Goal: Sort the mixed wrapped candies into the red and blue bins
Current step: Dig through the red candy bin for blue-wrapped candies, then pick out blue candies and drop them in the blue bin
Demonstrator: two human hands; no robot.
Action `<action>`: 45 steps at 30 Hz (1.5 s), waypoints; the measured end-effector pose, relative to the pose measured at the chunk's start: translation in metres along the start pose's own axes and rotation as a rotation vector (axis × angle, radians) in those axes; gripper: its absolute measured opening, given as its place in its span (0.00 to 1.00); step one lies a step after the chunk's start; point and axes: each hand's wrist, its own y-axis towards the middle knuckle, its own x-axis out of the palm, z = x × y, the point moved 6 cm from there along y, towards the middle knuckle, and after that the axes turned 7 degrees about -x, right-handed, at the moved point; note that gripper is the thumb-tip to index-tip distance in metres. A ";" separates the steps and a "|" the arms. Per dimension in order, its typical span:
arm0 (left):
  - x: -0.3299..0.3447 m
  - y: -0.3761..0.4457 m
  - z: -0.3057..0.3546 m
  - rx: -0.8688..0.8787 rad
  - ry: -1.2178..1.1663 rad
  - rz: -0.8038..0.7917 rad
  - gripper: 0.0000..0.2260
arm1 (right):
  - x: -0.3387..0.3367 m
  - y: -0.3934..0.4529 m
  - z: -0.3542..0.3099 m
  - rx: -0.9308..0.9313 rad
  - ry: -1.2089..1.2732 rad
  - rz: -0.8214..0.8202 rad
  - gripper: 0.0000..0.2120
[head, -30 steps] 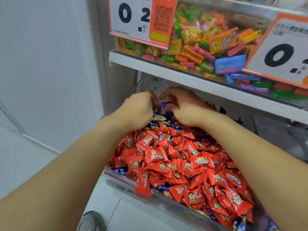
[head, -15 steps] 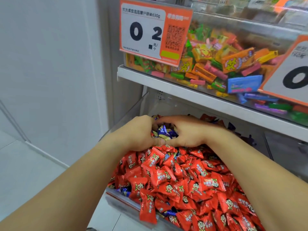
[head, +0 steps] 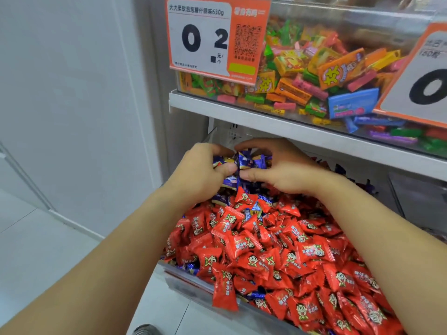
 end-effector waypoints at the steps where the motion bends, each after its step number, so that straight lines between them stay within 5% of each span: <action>1: -0.003 -0.002 0.002 0.004 -0.029 0.003 0.13 | -0.003 -0.003 -0.001 0.027 0.035 0.001 0.23; 6: -0.012 -0.009 0.006 -0.011 -0.224 0.028 0.07 | -0.003 -0.029 -0.012 0.144 0.533 -0.033 0.16; 12: 0.004 -0.021 0.010 -0.078 -0.335 -0.130 0.12 | -0.005 -0.075 -0.006 0.346 0.815 -0.032 0.30; 15: 0.002 -0.027 0.012 -0.136 -0.413 -0.150 0.14 | -0.006 -0.099 -0.007 0.370 0.883 -0.038 0.27; 22: 0.029 -0.057 0.043 -0.321 -0.691 -0.360 0.13 | -0.011 -0.135 -0.009 0.343 0.806 0.021 0.16; 26: 0.064 -0.074 0.068 -0.370 -0.434 -0.388 0.21 | -0.013 -0.136 -0.014 0.311 0.644 0.140 0.08; 32: 0.078 -0.077 0.100 -0.128 -0.122 -0.148 0.14 | -0.030 -0.152 -0.022 0.222 0.375 0.226 0.09; 39: 0.107 -0.090 0.130 -0.058 -0.267 -0.253 0.15 | -0.074 -0.215 -0.001 0.290 0.526 0.265 0.14; 45: 0.147 -0.102 0.167 -0.113 -0.581 -0.381 0.10 | -0.106 -0.276 0.049 0.441 0.850 0.532 0.16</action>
